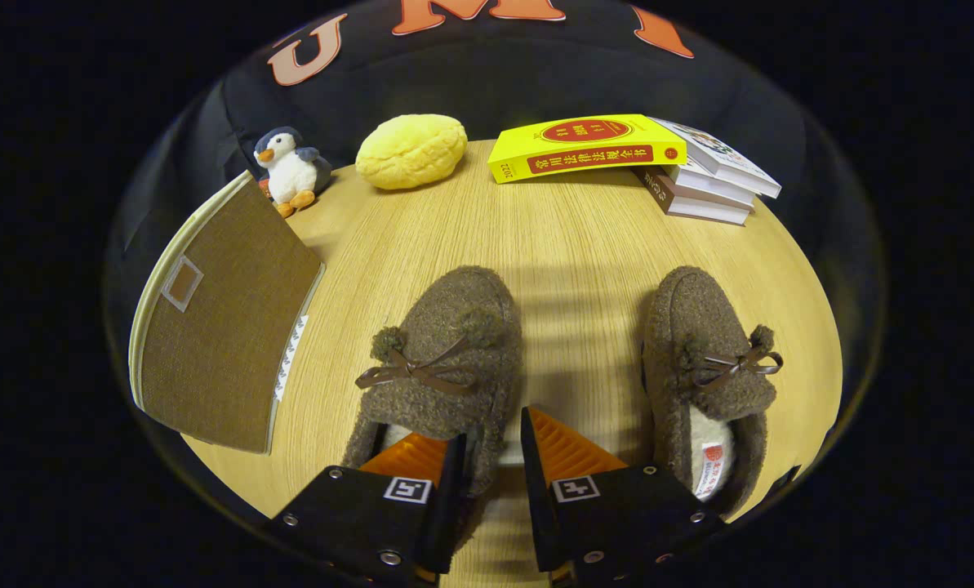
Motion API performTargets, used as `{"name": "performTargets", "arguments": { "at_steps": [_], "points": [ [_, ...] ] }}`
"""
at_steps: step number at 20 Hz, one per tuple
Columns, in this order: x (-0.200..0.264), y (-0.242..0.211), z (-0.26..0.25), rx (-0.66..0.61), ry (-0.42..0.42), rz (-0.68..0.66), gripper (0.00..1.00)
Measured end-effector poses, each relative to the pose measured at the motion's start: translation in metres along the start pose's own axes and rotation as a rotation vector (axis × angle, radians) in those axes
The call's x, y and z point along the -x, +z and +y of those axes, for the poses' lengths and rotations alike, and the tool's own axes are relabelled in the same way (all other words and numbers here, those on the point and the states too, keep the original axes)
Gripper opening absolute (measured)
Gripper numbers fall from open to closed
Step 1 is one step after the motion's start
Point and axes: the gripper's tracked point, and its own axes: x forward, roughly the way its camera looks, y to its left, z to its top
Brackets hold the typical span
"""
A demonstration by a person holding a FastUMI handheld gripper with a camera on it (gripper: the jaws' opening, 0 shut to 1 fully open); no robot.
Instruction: Open the storage box then place both shoes into the box .Put the left shoe in first, then the right shoe, with the right side of both shoes facing outward in a uniform manner.
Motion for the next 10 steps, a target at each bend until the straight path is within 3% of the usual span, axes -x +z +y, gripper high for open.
{"name": "performTargets", "arguments": {
  "at_steps": [5,7,10],
  "points": [
    [-0.003,0.002,0.002,-0.046,-0.005,0.006,0.13],
    [0.004,0.005,0.008,-0.104,0.029,0.016,0.06],
    [0.021,0.013,0.019,-0.119,0.047,0.007,0.04]
  ]
}}
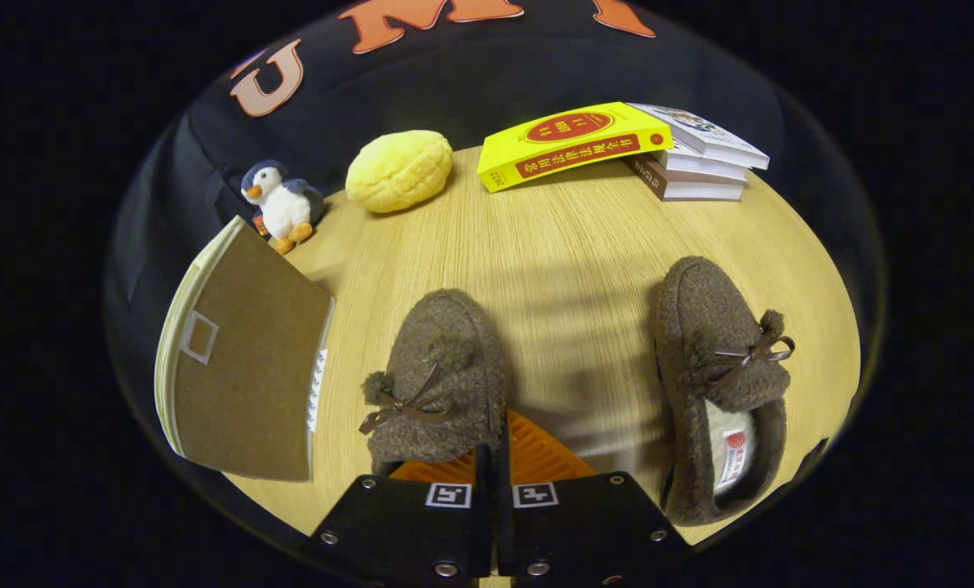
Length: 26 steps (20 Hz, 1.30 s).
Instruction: Open the storage box then place both shoes into the box .Put the left shoe in first, then the right shoe, with the right side of both shoes facing outward in a uniform manner.
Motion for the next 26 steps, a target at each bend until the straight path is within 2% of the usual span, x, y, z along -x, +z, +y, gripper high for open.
{"name": "performTargets", "arguments": {
  "at_steps": [4,8,14,18,23,26],
  "points": [
    [0.036,0.022,0.031,0.015,0.014,-0.031,0.04],
    [0.081,0.055,0.065,0.052,-0.01,-0.066,0.04],
    [0.125,0.098,0.154,0.067,0.069,-0.119,0.04],
    [0.118,0.102,0.21,0.057,0.094,-0.086,0.04],
    [0.089,0.092,0.265,0.084,0.088,-0.041,0.04],
    [0.063,0.078,0.282,0.086,0.055,0.001,0.04]
  ]
}}
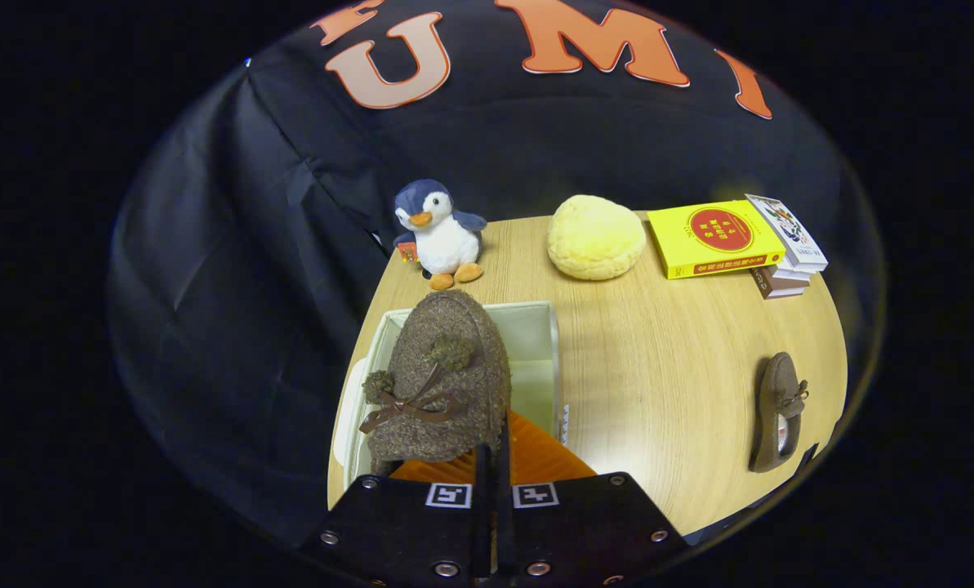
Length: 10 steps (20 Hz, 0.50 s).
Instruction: Open the storage box then place both shoes into the box .Put the left shoe in first, then the right shoe, with the right side of both shoes facing outward in a uniform manner.
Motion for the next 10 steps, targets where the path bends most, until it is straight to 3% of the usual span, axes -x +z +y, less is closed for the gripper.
{"name": "performTargets", "arguments": {
  "at_steps": [10],
  "points": [
    [-0.087,-0.034,0.03,0.001,-0.074,0.132,0.04]
  ]
}}
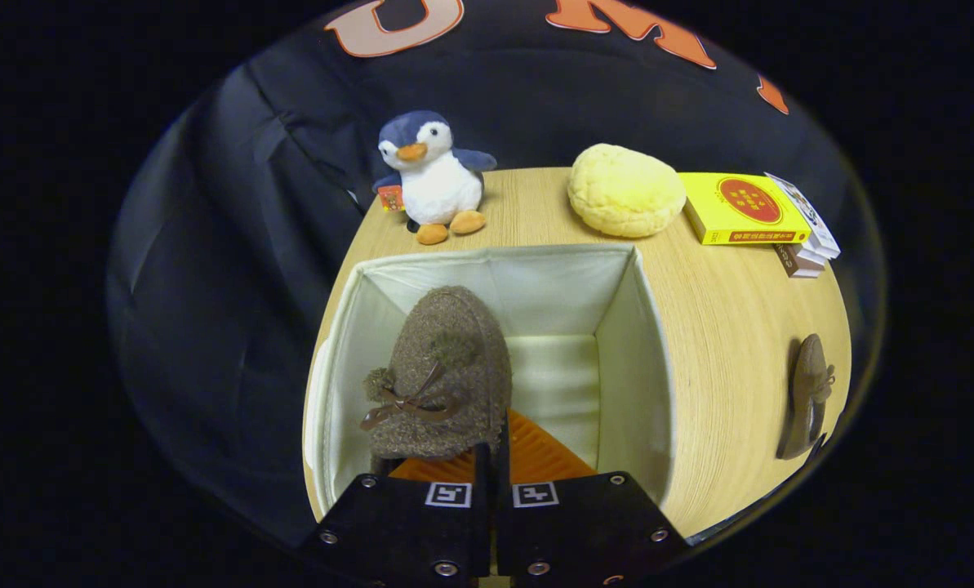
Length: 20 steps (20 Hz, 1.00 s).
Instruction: Open the storage box then place both shoes into the box .Put the left shoe in first, then the right shoe, with the right side of both shoes facing outward in a uniform manner.
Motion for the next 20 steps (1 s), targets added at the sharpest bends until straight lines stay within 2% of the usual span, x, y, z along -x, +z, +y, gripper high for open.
{"name": "performTargets", "arguments": {
  "at_steps": [2,4,5,6,10,15,16,17,20],
  "points": [
    [-0.011,-0.005,0.013,0.017,0.036,0.036,0.07],
    [-0.011,-0.017,0.03,0.044,0.106,0.079,0.17],
    [-0.005,-0.023,0.032,0.066,0.124,0.093,0.25],
    [0.002,-0.024,0.032,0.092,0.143,0.083,0.28],
    [0.046,-0.012,0.04,0.128,0.3,0.025,0.47],
    [0.122,0.019,0.003,0.181,0.416,-0.19,0.7],
    [0.134,0.022,-0.009,0.188,0.424,-0.227,0.74],
    [0.142,0.024,-0.025,0.196,0.417,-0.261,0.83],
    [0.167,0.032,-0.075,0.195,0.375,-0.362,0.95]
  ]
}}
